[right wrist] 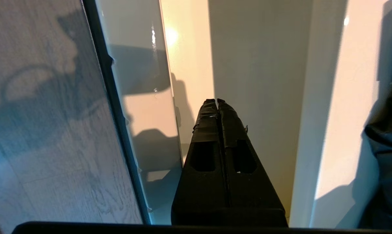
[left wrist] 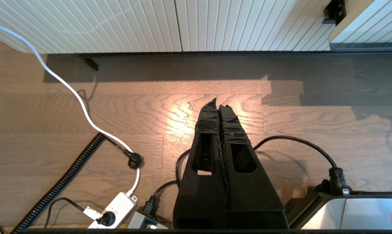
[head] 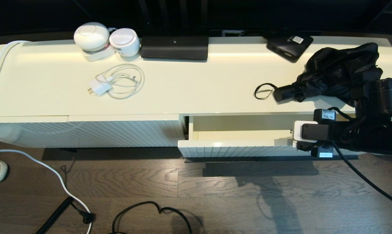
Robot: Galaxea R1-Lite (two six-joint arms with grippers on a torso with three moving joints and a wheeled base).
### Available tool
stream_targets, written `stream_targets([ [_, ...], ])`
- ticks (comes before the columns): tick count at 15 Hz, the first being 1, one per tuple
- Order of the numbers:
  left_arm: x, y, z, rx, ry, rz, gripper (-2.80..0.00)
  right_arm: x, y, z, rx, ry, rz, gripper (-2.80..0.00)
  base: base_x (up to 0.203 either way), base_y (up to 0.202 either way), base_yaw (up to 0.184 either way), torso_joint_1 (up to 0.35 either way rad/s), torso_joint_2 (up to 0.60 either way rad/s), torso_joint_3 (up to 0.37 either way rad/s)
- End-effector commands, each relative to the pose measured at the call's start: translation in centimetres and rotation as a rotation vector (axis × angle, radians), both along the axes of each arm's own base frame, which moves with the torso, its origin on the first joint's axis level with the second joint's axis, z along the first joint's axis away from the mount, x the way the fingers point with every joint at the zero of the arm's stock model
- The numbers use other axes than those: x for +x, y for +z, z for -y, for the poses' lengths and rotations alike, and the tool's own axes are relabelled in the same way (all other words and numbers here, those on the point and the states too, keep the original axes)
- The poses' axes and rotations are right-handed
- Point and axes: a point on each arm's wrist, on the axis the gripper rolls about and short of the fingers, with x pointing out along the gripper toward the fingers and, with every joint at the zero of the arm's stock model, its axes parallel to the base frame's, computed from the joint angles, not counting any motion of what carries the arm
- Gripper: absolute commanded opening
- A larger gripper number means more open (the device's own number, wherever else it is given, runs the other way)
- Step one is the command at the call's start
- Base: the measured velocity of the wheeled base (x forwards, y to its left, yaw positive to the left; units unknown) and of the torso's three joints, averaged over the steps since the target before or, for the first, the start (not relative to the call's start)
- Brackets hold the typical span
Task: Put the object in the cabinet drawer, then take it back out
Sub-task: Open the drawer
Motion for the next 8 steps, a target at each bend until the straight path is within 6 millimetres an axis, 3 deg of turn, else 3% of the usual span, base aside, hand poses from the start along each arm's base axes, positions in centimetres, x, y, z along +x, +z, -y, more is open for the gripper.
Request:
stream_targets([
  [1, 0.0, 0.0, 0.0, 0.000, 0.000, 0.000, -2.80, -0.8, -0.6, 0.0, -0.013, 0.004, -0.023, -2.80, 0.000, 0.000, 0.000, 0.000, 0.00, 0.000],
  [8, 0.0, 0.0, 0.0, 0.000, 0.001, 0.000, -2.80, -3.4, -2.1, 0.0, -0.034, 0.011, -0.081, -2.80, 0.000, 0.000, 0.000, 0.000, 0.00, 0.000],
])
